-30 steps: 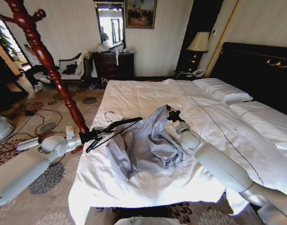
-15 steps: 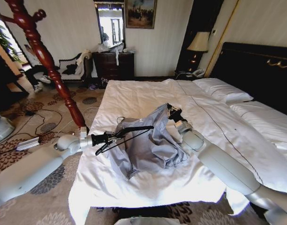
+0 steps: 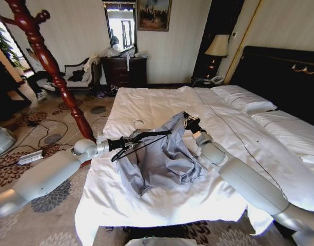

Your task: Pick up the clothes from the bed and hang them on the clothes hanger.

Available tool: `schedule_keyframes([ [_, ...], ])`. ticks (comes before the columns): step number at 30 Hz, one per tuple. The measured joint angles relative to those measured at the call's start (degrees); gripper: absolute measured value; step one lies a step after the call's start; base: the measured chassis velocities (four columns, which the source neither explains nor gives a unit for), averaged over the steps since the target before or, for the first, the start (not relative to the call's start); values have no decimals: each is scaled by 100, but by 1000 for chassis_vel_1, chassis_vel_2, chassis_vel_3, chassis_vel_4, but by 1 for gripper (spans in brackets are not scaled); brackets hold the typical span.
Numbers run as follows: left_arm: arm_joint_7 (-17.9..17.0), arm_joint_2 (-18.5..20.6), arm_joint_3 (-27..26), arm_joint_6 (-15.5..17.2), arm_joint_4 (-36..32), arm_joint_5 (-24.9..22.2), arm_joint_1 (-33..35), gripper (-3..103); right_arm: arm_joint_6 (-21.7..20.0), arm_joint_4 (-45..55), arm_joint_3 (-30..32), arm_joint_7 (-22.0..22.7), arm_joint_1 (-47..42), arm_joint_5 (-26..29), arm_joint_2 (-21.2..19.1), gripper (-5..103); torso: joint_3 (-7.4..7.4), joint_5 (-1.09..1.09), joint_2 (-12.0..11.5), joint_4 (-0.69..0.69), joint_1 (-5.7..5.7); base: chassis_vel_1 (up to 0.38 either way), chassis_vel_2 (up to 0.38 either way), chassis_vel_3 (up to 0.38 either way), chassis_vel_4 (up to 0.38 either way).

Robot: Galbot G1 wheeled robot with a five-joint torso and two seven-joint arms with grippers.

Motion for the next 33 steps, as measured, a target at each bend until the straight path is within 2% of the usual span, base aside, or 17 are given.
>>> schedule_keyframes([
  [12, -93, -249, 313, 53, 103, -14, -204, 15, -20, 70, 100, 15, -151, 61, -31, 0, 0, 1, 0, -2, 0, 0, 0, 0, 0],
  [24, -121, -73, 311, 104, -249, -220, -170, 15, -27, 21, 71, 15, 1, 137, -52, 0, 0, 1, 0, 1, 0, 0, 0, 0, 0],
  [33, -363, -406, 374, 178, 39, -232, -266, 15, -79, 243, 53, 21, 22, 277, -161, 0, 0, 1, 0, -1, 0, 0, 0, 0, 0],
])
